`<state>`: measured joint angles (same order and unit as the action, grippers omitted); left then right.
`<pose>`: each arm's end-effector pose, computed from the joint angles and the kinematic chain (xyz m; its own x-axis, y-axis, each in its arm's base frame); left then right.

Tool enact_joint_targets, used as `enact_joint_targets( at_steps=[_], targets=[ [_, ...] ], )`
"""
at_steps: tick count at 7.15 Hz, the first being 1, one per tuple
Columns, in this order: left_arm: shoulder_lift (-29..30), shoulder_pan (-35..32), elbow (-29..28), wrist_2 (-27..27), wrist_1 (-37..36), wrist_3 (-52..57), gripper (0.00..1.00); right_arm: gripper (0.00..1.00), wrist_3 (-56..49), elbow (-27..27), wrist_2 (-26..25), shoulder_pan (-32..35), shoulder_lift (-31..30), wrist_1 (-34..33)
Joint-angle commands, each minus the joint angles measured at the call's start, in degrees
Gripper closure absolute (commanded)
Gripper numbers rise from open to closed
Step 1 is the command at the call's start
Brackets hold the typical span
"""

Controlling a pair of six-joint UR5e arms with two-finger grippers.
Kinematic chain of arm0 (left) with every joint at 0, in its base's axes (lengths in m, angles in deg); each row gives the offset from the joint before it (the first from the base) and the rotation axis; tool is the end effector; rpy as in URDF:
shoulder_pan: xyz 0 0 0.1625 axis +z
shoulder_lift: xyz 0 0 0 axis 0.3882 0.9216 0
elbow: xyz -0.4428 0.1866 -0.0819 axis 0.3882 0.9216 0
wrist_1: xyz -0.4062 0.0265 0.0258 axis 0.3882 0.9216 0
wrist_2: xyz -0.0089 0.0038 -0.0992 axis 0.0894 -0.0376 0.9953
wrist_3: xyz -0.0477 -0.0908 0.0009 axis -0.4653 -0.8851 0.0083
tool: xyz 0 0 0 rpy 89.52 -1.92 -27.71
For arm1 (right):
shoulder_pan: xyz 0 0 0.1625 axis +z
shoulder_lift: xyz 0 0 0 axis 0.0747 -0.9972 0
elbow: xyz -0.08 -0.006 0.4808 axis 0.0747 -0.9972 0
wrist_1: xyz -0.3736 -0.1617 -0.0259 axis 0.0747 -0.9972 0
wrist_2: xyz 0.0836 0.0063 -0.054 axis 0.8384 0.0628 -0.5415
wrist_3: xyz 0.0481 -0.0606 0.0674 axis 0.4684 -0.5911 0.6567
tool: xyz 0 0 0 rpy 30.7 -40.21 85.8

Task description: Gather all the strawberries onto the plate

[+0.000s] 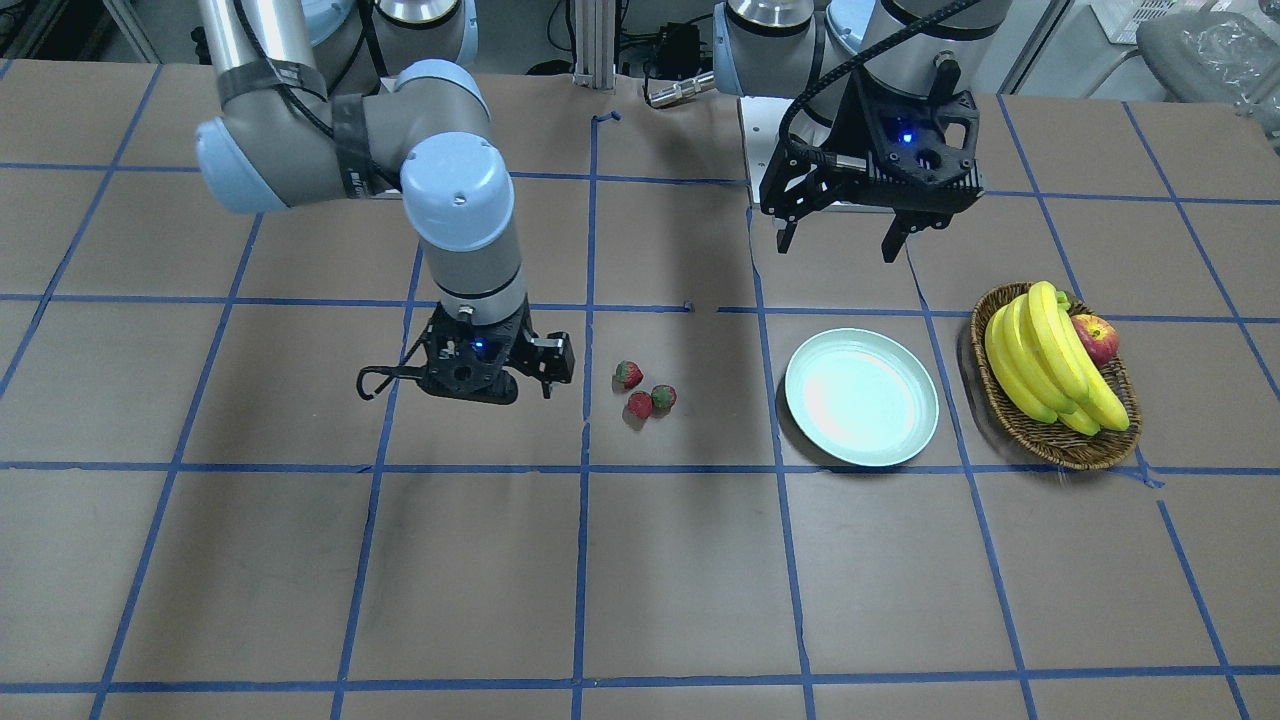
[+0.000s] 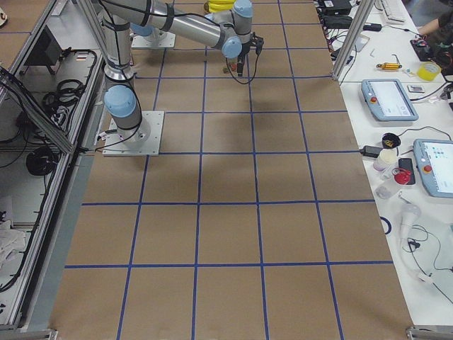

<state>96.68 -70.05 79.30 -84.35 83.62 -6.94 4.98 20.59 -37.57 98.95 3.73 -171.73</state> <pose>-0.1579 -0.4606 0.5567 -0.9981 0.0607 0.0121 0.0595 0.9947 -0.0844 0.2578 -0.5057 0.3528 -0.9934 0.1134 -0.0187 0.1133 0.9936 0.0030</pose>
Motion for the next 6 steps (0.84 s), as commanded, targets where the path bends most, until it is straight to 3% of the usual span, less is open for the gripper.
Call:
enact_joint_targets(
  at_steps=[1,3,4,6],
  targets=[
    [0.0,0.0,0.0,-0.04,0.0,0.0,0.0,0.0,-13.7,0.57,-0.01,-8.11,-7.98,12.06],
    [0.0,0.0,0.0,-0.04,0.0,0.0,0.0,0.0,-13.76,-2.21,-0.54,-10.08,-12.12,19.71],
    [0.0,0.0,0.0,-0.04,0.0,0.0,0.0,0.0,-14.11,-6.85,-0.37,-10.08,-12.84,27.41],
    [0.0,0.0,0.0,-0.13,0.0,0.0,0.0,0.0,-18.29,-10.67,0.24,-14.79,-11.62,30.74]
  ],
)
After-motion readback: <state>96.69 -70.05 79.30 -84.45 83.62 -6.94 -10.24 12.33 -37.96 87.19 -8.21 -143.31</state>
